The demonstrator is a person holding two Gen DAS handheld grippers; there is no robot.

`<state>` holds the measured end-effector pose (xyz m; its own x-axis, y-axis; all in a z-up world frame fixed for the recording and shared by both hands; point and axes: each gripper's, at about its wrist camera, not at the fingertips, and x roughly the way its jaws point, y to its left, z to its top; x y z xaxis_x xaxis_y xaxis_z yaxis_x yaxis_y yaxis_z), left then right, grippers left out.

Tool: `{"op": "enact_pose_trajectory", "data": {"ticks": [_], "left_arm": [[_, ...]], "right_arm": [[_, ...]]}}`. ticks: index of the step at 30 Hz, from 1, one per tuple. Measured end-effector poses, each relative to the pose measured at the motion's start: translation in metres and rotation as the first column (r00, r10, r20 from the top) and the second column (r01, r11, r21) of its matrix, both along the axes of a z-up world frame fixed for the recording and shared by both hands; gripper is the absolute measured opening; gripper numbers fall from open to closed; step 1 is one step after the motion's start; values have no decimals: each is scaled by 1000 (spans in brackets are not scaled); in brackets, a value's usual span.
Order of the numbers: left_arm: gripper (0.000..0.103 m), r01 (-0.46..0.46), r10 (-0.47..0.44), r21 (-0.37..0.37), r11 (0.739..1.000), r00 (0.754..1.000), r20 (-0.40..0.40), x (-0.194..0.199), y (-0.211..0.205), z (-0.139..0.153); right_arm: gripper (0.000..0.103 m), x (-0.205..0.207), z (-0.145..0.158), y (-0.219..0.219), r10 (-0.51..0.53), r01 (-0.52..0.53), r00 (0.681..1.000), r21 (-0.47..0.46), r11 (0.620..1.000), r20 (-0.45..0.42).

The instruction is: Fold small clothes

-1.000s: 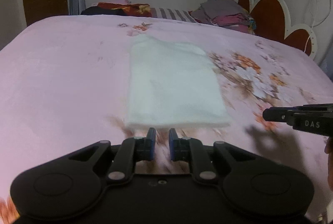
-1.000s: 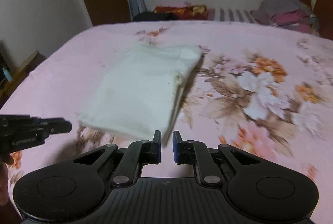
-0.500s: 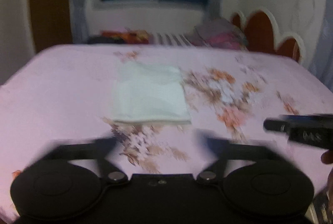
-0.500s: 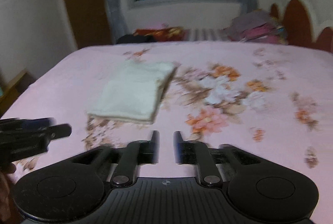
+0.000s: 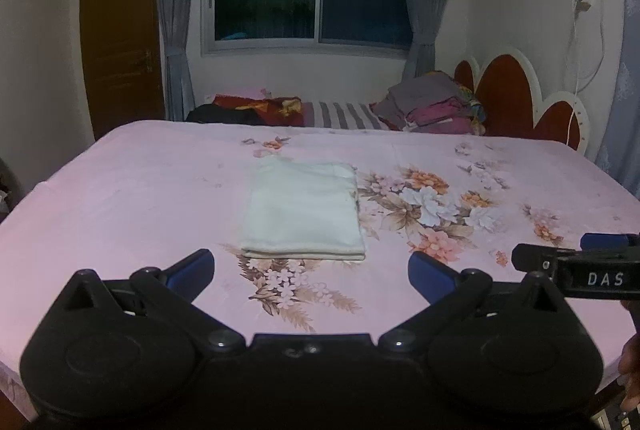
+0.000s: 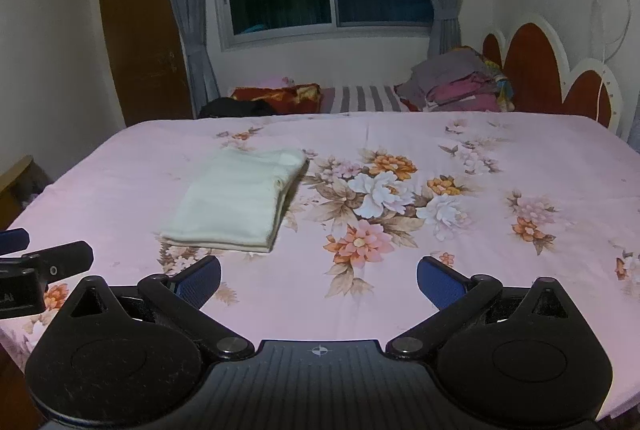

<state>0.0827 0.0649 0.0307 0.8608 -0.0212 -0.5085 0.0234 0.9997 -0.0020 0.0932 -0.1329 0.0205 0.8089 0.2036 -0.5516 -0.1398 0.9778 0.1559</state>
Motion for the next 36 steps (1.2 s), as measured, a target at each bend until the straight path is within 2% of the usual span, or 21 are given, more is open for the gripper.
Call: {"op": "enact_pose_trajectory", "data": {"ticks": [16,36], "left_arm": [[103,11,-11,8,1000,1000,21,-29,3,10],[103,11,-11,4,1000,1000,28,-34,2,15]], "right_arm": [[103,-33,22,3,0,0,999,5,1000,33],[103,-35,28,2,3,-3,999,-4,1000,37]]}}
